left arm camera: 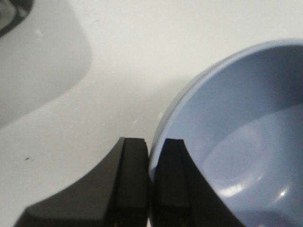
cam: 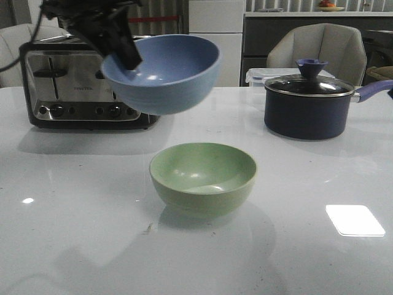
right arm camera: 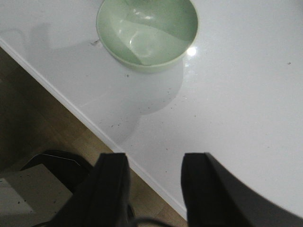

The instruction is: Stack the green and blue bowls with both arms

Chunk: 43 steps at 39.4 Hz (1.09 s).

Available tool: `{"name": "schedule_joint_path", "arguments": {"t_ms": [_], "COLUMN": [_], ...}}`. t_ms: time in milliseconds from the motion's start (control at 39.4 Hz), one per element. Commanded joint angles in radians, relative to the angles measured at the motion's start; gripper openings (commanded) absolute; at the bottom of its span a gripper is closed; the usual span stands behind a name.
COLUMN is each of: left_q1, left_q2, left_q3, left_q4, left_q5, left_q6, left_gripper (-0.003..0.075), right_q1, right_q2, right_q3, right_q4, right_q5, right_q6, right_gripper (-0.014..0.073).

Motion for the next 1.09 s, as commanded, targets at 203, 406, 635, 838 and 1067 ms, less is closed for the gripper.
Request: {"name": "schedule_joint_path", "arguments": {"t_ms": [203,406,635,838,1067], "left_q1": [-0.066,-0.066,-0.061,-0.055,-0.057], "left_q2": [0.068,0.133,0.18,0.083,-0.133], "left_q3": [-0.051,-0.051,-0.071,-0.093,-0.002], "left_q4": [-0.027,-0.085,-0.1,-0.04,-0.003], "left_q5": [-0.036,-0.036,-0.026,-0.025,-0.05], "left_q6": [0.0,0.0,0.0,0.0,0.0], "left_gripper": [0.0095,0.0095,0.0456,0.0456,0.0456], "right_q1": [0.001,0.001,0.001,0.001,0.0], "right_q2": [-0.007,-0.007,-0.007,-0.007,-0.007], "right_q3": [-0.024,-0.024,-0.024,-0.024,-0.024], "right_q4": [0.01,0.01,0.01,0.01,0.01], "right_q5": [-0.066,-0.066,-0.068,-0.066,-0.07], "right_q6": [-0.005,-0.005,-0.005,-0.005,-0.005], "right_gripper": [0.0394,0.0394,0.0394,0.0394,0.0394]}}
